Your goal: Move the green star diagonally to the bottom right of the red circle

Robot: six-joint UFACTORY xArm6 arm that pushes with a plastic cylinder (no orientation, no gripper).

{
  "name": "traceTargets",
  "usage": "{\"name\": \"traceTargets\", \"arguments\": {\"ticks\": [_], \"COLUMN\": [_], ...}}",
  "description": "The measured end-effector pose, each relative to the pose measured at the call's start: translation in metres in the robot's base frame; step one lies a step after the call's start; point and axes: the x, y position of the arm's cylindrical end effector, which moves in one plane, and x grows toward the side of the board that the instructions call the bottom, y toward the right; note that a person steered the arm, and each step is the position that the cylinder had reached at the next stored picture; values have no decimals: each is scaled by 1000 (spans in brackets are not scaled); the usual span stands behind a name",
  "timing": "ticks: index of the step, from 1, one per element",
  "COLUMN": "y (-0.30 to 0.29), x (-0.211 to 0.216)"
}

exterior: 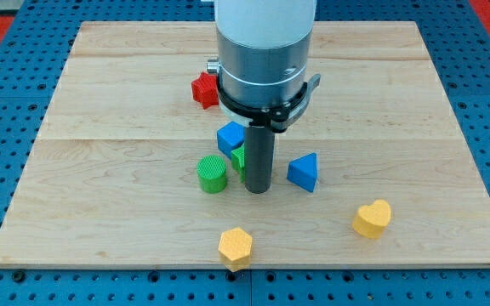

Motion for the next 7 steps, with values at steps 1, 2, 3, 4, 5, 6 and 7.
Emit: {"name": "traceTargets", "arguments": {"ticks": [1,2,3,4,5,6,7], "y": [-15,-74,-81,-66,-10,13,61], "x": [-7,-11,-9,-27,-40,-32,-37]}}
